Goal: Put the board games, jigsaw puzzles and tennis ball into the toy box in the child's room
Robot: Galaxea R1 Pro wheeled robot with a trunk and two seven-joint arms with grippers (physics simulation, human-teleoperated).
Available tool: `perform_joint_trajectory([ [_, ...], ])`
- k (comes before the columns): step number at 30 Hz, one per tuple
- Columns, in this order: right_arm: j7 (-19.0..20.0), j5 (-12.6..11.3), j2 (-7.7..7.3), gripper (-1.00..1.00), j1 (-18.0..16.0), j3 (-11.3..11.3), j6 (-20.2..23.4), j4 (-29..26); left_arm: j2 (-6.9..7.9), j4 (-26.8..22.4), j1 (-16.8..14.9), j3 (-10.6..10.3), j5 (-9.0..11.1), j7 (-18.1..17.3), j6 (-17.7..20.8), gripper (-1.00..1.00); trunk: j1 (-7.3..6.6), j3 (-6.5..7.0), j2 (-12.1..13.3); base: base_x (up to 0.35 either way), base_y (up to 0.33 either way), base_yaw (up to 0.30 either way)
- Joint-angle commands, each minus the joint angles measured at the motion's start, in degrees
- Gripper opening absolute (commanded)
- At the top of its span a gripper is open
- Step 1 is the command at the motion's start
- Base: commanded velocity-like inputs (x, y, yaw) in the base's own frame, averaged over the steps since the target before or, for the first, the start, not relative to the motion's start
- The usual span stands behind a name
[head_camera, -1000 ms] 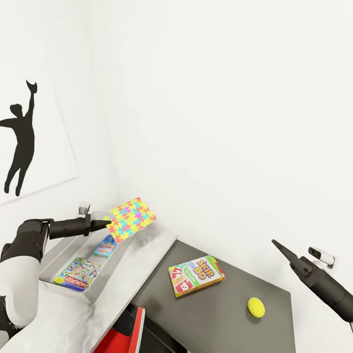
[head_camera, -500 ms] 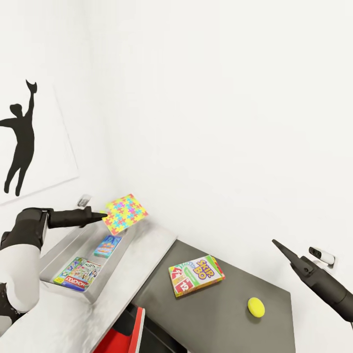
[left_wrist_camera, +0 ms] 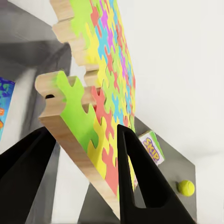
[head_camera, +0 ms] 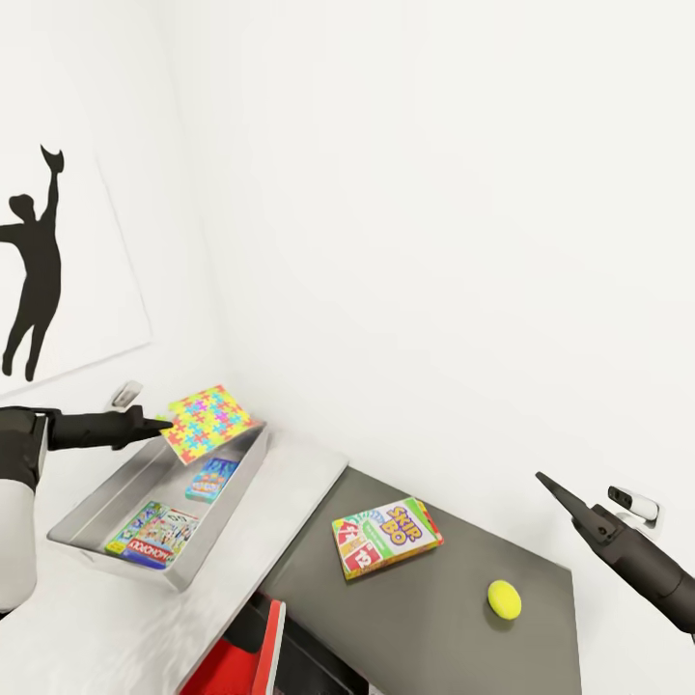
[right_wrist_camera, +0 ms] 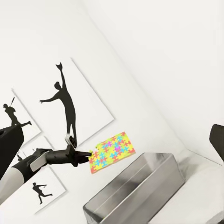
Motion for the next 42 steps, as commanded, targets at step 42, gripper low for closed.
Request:
perform_joint_trajectory([
  [42,-0.02,-0.19,0.11,1.0,-0.04,-0.02,0.4,0.04,1.57,7.69,-0.02,15.0,-0.04,13.55,0.17,-1.0,0.04,-4.1,-0.14,0.0,0.0,0.0],
])
